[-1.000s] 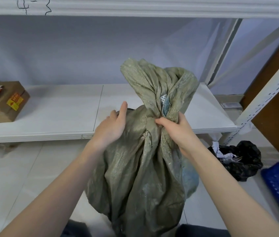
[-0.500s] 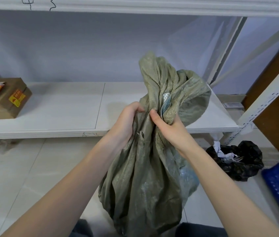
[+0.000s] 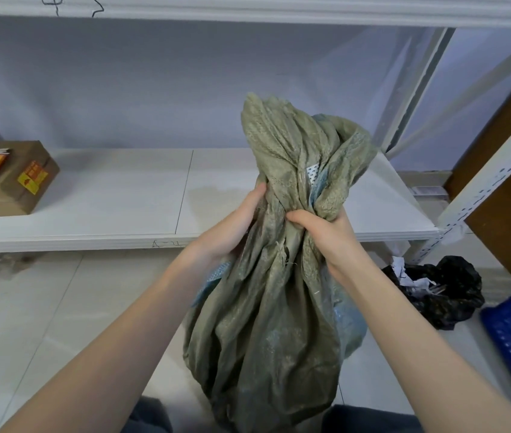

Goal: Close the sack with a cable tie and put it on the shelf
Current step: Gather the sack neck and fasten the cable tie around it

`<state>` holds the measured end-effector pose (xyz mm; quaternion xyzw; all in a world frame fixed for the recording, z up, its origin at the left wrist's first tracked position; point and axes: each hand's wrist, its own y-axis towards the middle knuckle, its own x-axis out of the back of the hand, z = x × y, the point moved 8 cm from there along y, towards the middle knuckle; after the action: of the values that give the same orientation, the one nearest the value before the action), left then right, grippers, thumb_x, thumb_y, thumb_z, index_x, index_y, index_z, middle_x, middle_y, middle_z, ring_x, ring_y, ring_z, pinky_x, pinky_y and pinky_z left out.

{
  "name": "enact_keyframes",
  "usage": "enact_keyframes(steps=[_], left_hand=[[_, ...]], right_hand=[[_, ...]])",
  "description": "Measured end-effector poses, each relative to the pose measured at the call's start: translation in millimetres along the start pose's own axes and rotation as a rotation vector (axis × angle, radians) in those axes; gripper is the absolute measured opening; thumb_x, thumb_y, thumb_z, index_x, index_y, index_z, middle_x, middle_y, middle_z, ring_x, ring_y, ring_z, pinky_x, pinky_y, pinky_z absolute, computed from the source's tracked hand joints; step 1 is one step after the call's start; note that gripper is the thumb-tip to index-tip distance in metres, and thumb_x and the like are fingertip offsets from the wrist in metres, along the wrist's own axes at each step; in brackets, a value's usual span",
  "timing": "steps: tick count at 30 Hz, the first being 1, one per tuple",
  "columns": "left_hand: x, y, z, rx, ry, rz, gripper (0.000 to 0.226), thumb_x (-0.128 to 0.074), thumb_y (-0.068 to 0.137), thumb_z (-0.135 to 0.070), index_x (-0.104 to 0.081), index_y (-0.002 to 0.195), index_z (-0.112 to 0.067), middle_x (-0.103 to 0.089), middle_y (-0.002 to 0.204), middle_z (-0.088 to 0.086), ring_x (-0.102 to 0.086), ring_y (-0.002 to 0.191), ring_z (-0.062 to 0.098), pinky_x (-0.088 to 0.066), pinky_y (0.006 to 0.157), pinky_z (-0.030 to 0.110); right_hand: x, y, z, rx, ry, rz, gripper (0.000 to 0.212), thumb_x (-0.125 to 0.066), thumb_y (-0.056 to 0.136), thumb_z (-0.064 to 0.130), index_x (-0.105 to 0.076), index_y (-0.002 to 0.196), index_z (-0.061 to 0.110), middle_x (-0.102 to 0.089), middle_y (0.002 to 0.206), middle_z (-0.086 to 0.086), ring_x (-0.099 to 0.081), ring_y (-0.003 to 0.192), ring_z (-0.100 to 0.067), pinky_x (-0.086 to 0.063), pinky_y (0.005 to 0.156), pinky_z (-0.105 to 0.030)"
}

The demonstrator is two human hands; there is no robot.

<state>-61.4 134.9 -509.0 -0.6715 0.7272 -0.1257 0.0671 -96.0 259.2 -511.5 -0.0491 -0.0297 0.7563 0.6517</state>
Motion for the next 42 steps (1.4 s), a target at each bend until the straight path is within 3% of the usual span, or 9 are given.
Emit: enact_keyframes(steps=[4,7,15,18,23,32,35,38,42], left_hand=[[-4,5,-5,-0.114,-0.102,0.019,0.047,-0.039,0.095,-0.053,-0.055,0.13,-0.025,-0.063,0.128,-0.008,-0.06,0.115,0.004,-0.046,0.1,0.023],[-4,-2,-17,-0.221,-0.017,-0.075,0.035,-0.061,0.088,-0.038,-0.056,0.121,-0.026,-0.066,0.115,-0.015,-0.063,0.102,-0.005,-0.049,0.084,0.012],[-9,-4,-40,-0.363,0.074,-0.132,0.08,-0.08,0.073,-0.024,-0.032,0.137,-0.025,-0.055,0.126,-0.02,-0.053,0.111,-0.014,-0.043,0.092,0.007],[-9,1,-41,-0.36,0.067,-0.171,0.084,-0.085,0.067,-0.017,-0.036,0.134,-0.017,-0.059,0.127,-0.009,-0.056,0.114,-0.005,-0.046,0.094,0.013],[2,0,-35,-0.316,-0.194,-0.286,0.04,-0.074,0.078,-0.003,-0.064,0.116,-0.008,-0.073,0.108,0.004,-0.07,0.096,0.009,-0.055,0.079,0.017],[1,7,-27,-0.24,-0.219,-0.18,0.024,-0.065,0.086,-0.007,-0.067,0.11,-0.01,-0.074,0.106,0.004,-0.07,0.098,0.018,-0.056,0.086,0.029],[1,7,-30,-0.256,-0.156,-0.182,0.023,-0.064,0.086,-0.008,-0.067,0.109,-0.013,-0.074,0.104,0.0,-0.07,0.097,0.015,-0.055,0.086,0.028],[-4,7,-37,-0.302,-0.038,-0.165,0.021,-0.055,0.089,-0.005,-0.068,0.095,-0.021,-0.074,0.09,-0.013,-0.069,0.089,0.005,-0.054,0.08,0.018],[-14,6,-43,-0.352,0.025,-0.135,0.026,-0.044,0.087,0.004,-0.065,0.078,-0.009,-0.067,0.079,-0.006,-0.063,0.08,0.006,-0.05,0.076,0.016]], right_hand=[[2,3,-1,0.0,0.02,-0.002,0.043,-0.067,0.076,0.006,-0.057,0.118,0.01,-0.07,0.105,-0.003,-0.067,0.095,-0.014,-0.052,0.085,-0.03],[1,3,3,0.031,0.016,0.029,0.041,-0.066,0.078,0.005,-0.058,0.118,0.012,-0.07,0.104,-0.001,-0.068,0.094,-0.013,-0.055,0.082,-0.029],[-14,2,17,0.275,-0.289,0.125,0.031,-0.057,0.086,0.01,-0.061,0.113,0.025,-0.067,0.104,0.01,-0.061,0.095,0.01,-0.052,0.087,-0.021],[-17,3,14,0.264,-0.457,0.084,0.046,-0.062,0.08,0.028,-0.054,0.123,0.017,-0.061,0.117,-0.006,-0.057,0.098,-0.004,-0.044,0.079,-0.005],[-21,-7,22,0.32,-0.472,0.226,0.068,-0.07,0.07,0.045,-0.036,0.126,0.028,-0.044,0.128,0.0,-0.042,0.122,-0.004,-0.036,0.106,-0.028],[14,-11,28,0.312,-0.576,0.135,0.042,-0.055,0.088,0.039,-0.042,0.127,0.029,-0.04,0.095,0.008,-0.041,0.072,0.002,-0.035,0.068,-0.012],[23,-11,31,0.355,-0.646,0.074,0.02,-0.044,0.095,0.031,-0.059,0.107,0.024,-0.051,0.089,0.004,-0.047,0.074,-0.002,-0.034,0.069,-0.014],[30,-10,30,0.33,-0.565,0.027,0.028,-0.036,0.098,0.025,-0.063,0.094,0.018,-0.056,0.078,0.005,-0.049,0.071,-0.005,-0.036,0.066,-0.02],[29,-11,30,0.329,-0.473,-0.015,0.029,-0.033,0.099,0.023,-0.061,0.092,0.017,-0.057,0.076,0.006,-0.052,0.073,-0.007,-0.04,0.074,-0.025]])
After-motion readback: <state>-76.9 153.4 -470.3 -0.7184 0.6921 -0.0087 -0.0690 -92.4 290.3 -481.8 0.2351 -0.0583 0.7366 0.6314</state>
